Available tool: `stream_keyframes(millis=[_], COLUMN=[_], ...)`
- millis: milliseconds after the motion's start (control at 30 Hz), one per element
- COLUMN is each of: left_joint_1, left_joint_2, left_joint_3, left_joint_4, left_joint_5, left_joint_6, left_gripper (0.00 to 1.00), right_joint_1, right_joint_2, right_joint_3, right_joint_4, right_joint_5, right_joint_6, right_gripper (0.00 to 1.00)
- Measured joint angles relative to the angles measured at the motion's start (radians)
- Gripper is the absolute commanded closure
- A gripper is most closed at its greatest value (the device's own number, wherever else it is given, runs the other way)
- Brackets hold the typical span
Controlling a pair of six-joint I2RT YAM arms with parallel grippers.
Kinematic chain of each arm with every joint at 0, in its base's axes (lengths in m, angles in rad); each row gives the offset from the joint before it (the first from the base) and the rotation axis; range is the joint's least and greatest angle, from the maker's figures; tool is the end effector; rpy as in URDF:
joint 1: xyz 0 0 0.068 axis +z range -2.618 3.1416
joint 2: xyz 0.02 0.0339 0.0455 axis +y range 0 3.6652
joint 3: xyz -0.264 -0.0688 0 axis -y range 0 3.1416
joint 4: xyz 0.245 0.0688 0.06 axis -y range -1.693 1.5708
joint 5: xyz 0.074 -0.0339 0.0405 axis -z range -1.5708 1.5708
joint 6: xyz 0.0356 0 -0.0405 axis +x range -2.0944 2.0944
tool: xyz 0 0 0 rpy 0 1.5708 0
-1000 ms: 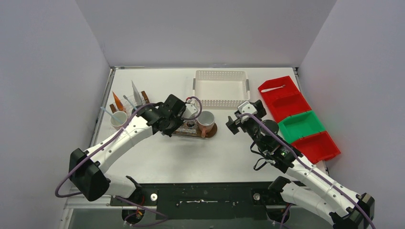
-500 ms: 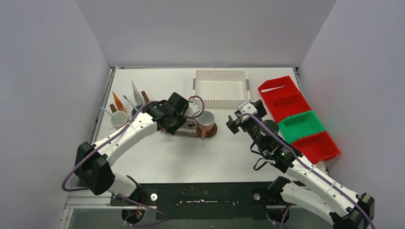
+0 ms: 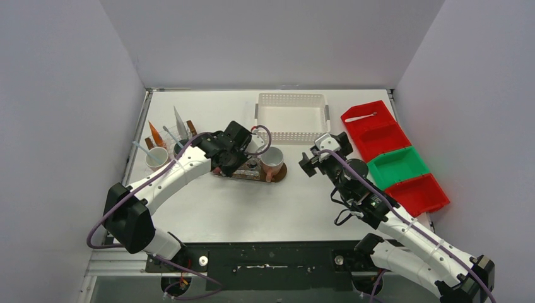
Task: Prepare toiletry sets of a toothbrush and toothpaste on the tray
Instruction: Place the toothbrush in the toothpaste holder.
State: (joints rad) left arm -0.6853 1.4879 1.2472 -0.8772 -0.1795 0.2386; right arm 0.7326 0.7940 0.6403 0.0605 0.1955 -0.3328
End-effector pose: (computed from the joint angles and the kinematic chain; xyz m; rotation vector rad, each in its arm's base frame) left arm 0.2348 -0.1837 0.2784 1.1361 2.4056 0.0977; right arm 0.1494 0.1251 0.3134 -0.7142 1.5030 0.1405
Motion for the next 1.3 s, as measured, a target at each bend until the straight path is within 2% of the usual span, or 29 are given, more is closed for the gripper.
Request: stream_keyframes(millis=[167, 533, 700, 833, 1033, 1300], left_joint_1=[0.000, 0.000, 0.000, 0.000, 0.000, 0.007], left_joint_2=[0.002, 0.002, -0.030, -0.092, -0.214, -0.337], left_joint_3=[0.010, 0.043, 0.050, 0.050, 0.027, -0.100], left_joint_4=[-0.001, -0.003, 0.000, 0.021, 0.117, 0.289], left_joint_5=[0.000, -0.014, -0.031, -0.034, -0.045, -0.063], left_joint_6=[-0.004, -0.028, -0.048, -0.064, -0.083, -0.151], left_gripper=[0.72, 0.47, 0.26, 0.14, 0.08, 0.05], right_joint_1=[0.000, 0.000, 0.000, -0.008, -0.052, -0.235], right_joint_2=[0.000, 0.000, 0.000, 0.002, 0.040, 0.198], right_joint_3=[-0.002, -0.002, -0.002, -0.001, 0.046, 0.251], right_joint_4=[0.002, 0.006, 0.006, 0.005, -0.018, -0.148], right_joint_5=[0.000, 0.017, 0.027, 0.042, 0.100, 0.156], right_joint_6=[-0.002, -0.002, 0.002, 0.018, 0.109, 0.360], right_gripper=[0.00, 0.00, 0.00, 0.00, 0.00, 0.00])
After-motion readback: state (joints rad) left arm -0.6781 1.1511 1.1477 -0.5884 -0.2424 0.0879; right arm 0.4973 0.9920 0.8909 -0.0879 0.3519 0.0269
